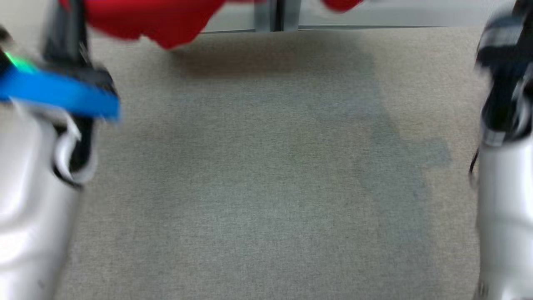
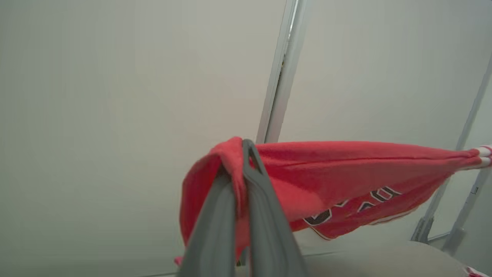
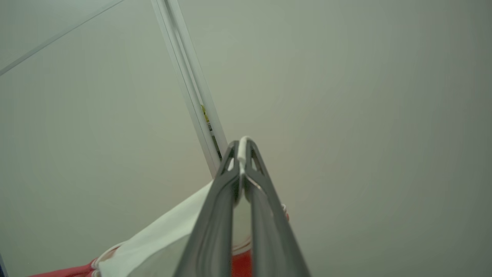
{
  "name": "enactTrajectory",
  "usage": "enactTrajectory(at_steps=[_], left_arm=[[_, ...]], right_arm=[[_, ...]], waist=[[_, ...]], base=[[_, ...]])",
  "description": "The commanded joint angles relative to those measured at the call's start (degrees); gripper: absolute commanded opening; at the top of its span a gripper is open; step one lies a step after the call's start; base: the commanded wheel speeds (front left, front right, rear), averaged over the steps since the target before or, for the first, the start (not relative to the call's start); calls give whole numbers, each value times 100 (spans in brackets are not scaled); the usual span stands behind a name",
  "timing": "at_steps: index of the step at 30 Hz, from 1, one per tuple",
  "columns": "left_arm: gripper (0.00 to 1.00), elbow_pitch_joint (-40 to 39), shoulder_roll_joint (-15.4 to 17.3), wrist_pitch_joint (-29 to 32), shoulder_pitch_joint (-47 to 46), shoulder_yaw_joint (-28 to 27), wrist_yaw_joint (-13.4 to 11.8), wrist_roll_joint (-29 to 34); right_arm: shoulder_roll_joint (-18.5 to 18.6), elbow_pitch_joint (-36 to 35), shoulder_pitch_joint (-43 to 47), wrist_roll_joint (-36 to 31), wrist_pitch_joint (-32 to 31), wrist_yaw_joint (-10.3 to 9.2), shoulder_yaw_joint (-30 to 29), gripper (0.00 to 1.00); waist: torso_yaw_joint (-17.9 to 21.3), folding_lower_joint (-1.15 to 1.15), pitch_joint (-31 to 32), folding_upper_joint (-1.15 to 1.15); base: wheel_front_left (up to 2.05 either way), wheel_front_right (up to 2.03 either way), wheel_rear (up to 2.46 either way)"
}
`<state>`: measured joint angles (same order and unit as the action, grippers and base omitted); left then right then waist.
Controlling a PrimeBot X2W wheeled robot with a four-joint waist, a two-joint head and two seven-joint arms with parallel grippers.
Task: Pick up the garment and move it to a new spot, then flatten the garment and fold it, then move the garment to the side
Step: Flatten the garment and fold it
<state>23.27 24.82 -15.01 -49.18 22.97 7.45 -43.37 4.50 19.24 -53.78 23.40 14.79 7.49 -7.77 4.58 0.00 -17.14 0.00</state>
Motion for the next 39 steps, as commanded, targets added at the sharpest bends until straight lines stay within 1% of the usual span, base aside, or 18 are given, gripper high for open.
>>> enactTrajectory(at_steps=[1,3,7,9,13,19,23,29,32,35,39], left_arm=[[0,4,-157,-16,706,-110,7,-1],[0,15,-327,-18,1274,-211,7,24],[0,171,-651,-22,2443,-141,7,167],[0,200,-796,-22,2857,-98,7,199],[0,184,-1073,-23,3599,-331,7,293],[0,122,-1290,-23,4318,-503,7,481],[0,61,-1448,-23,4857,-691,7,531],[0,-100,-1526,-24,5532,-800,7,709],[0,-245,-1505,-24,5837,-829,7,876],[0,-384,-1515,-24,5946,-810,7,1025],[0,-557,-1585,-24,5724,-751,7,1053]], right_arm=[[-37,-216,949,293,35,0,-17,0],[-81,-375,1855,538,40,0,-44,0],[-131,-492,3390,862,48,0,-56,0],[-151,-497,3935,978,49,0,18,0],[-149,-423,4762,1238,44,0,269,0],[-148,-280,5421,1373,44,0,306,0],[-147,-208,5864,1250,45,0,229,0],[-144,-260,6498,1035,46,0,39,0],[-35,-439,6877,1028,-5,0,-26,0],[-6,-680,6976,1043,-48,0,-127,0],[-38,-906,6601,1076,-229,0,-118,0]], waist=[[54,0,-2,0],[90,0,-6,0],[148,0,58,0],[158,0,127,0],[110,0,394,0],[-1,0,841,0],[-115,0,1204,0],[-205,0,1625,0],[-246,0,1705,0],[-249,0,1710,0],[-272,0,1603,0]], base=[[0,0,0],[0,0,0],[0,0,0],[0,0,0],[0,0,0],[0,0,0],[0,0,0],[0,0,0],[0,0,0],[0,0,0],[0,0,0]])
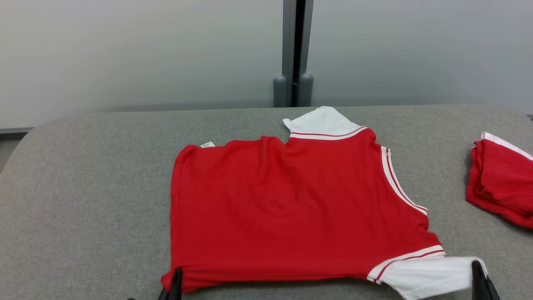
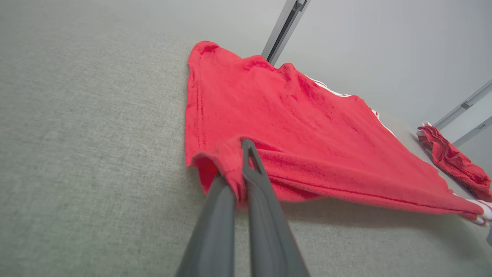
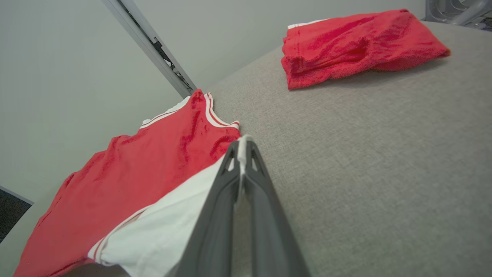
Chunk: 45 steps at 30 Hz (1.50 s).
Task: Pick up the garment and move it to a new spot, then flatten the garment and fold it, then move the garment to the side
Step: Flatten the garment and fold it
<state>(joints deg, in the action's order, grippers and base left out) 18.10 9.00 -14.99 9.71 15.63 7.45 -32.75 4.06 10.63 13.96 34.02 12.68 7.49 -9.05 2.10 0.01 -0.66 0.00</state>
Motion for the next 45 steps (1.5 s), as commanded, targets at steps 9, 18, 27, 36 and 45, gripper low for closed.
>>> enactTrajectory(at_steps=[9,18,27,36,45], left_arm=[[0,397,-28,-25,-1539,349,8,-286],[0,890,29,-25,-2428,393,8,-382],[0,1059,66,-25,-2767,467,8,-333],[100,1400,25,-25,-2777,229,8,-136],[100,1141,-288,-24,-2043,-805,-95,1196]], right_arm=[[-93,457,-1928,-231,-334,0,33,0],[-101,1449,-3446,-622,-314,0,130,0],[-2,2298,-4254,-1019,-65,0,147,0],[-17,2958,-4579,-1560,191,0,-3,100],[-57,2132,-3663,-2788,253,0,-161,100]], waist=[[-217,-1,-762,0],[-255,-1,-1262,0],[-262,-1,-1421,0],[-219,-1,-1358,0],[-220,-1,-943,0]], base=[[0,0,0],[0,0,0],[0,0,0],[0,0,0],[0,0,0]])
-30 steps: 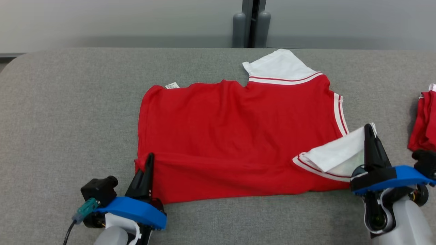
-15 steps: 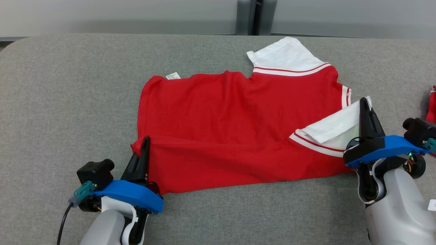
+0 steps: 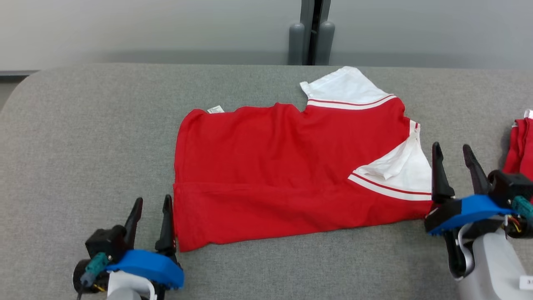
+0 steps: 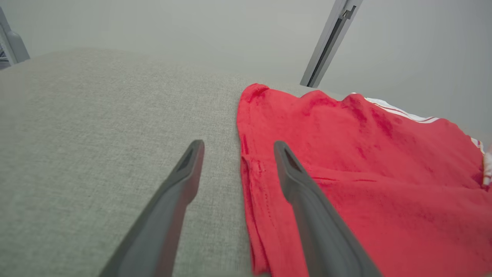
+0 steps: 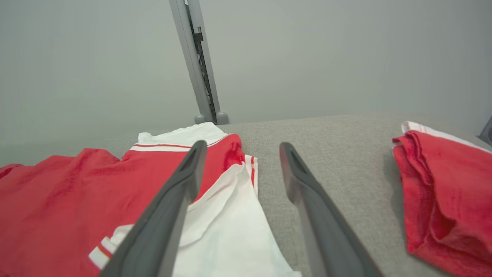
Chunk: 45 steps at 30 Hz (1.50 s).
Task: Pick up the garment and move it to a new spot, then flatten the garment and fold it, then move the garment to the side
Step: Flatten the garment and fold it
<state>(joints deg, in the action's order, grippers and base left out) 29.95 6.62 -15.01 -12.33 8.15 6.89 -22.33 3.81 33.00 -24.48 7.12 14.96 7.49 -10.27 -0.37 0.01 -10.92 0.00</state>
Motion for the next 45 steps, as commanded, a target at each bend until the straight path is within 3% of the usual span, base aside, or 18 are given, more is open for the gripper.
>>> enactTrajectory(at_steps=[1,8,12,26,32,45], left_arm=[[100,-115,-84,-21,247,-113,-40,304],[100,-435,-275,-19,890,-495,-64,939],[100,-508,-344,-19,1169,-584,-53,1069],[100,-636,-369,-18,1700,-437,-113,869],[100,-572,-370,-18,1537,-301,-76,784],[100,43,-372,-18,652,-230,37,471]], right_arm=[[-31,-178,326,-201,26,0,-124,100],[-93,-391,1096,-718,27,0,121,100],[-76,-357,1420,-659,28,0,343,100],[-80,-285,1963,-651,28,0,657,100],[-80,-310,1832,-592,29,0,705,100],[-81,-480,1245,-545,29,0,512,100]], waist=[[31,-1,146,0],[98,-1,514,0],[113,-1,732,0],[120,-1,1072,0],[104,-1,945,0],[132,-1,-48,0]], base=[[0,0,0],[0,0,0],[0,0,0],[0,0,0],[0,0,0],[0,0,0]])
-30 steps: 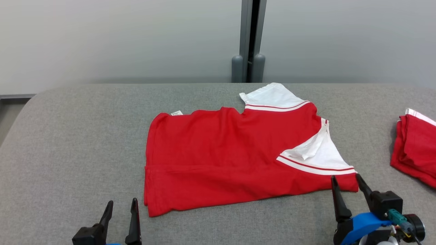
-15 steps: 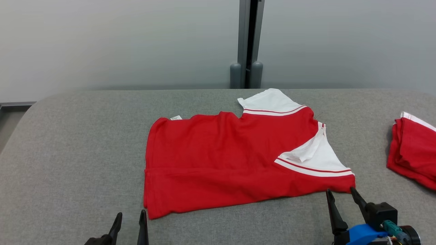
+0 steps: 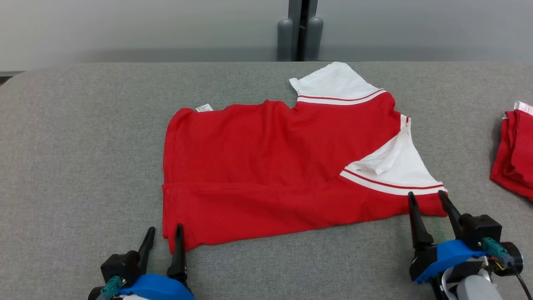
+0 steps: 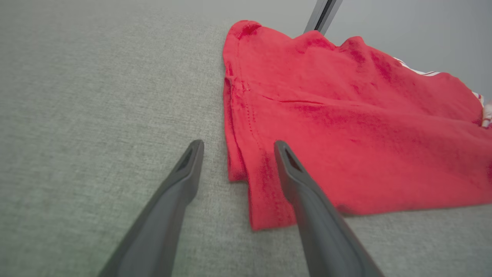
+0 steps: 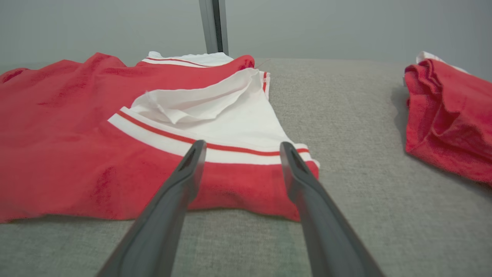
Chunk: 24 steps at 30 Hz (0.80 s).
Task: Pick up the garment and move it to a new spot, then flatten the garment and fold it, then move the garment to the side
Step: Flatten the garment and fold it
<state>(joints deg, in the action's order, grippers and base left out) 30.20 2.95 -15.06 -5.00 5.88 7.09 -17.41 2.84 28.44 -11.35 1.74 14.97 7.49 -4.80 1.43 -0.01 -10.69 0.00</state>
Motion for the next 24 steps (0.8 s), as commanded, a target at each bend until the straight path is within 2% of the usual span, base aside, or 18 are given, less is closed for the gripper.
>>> enactTrajectory(at_steps=[1,9,10,11,12,18,19,20,24], left_arm=[[100,60,-5,-14,-120,23,26,-70],[100,543,-28,29,-282,620,59,-335],[86,593,-31,37,-291,720,60,-376],[31,651,-36,41,-309,838,61,-425],[0,706,-40,44,-323,939,62,-462],[0,775,77,60,-443,1216,63,-844],[0,764,98,60,-456,1251,63,-879],[0,727,127,60,-468,1263,64,-905],[0,465,236,12,-399,1134,61,-887]], right_arm=[[16,-24,-102,-1,28,0,-106,100],[14,118,-395,-7,28,0,-787,100],[12,210,-417,-23,27,0,-846,100],[12,342,-448,-39,26,0,-885,100],[11,498,-489,-59,25,0,-900,100],[-1,1500,-750,45,-6,0,-829,100],[-4,1645,-780,115,-15,0,-805,46],[-5,1746,-812,181,-29,0,-786,2],[-2,1708,-794,321,-23,-2,-759,0]], waist=[[-48,1,-111,0],[-48,1,-322,0],[-52,1,-332,0],[-56,1,-341,0],[-60,1,-355,0],[-93,1,-416,0],[-98,1,-421,0],[-105,1,-414,0],[-118,1,-288,0]], base=[[0,0,0],[0,0,0],[0,0,0],[0,0,0],[0,0,0],[0,0,0],[0,0,0],[0,0,0],[0,0,0]])
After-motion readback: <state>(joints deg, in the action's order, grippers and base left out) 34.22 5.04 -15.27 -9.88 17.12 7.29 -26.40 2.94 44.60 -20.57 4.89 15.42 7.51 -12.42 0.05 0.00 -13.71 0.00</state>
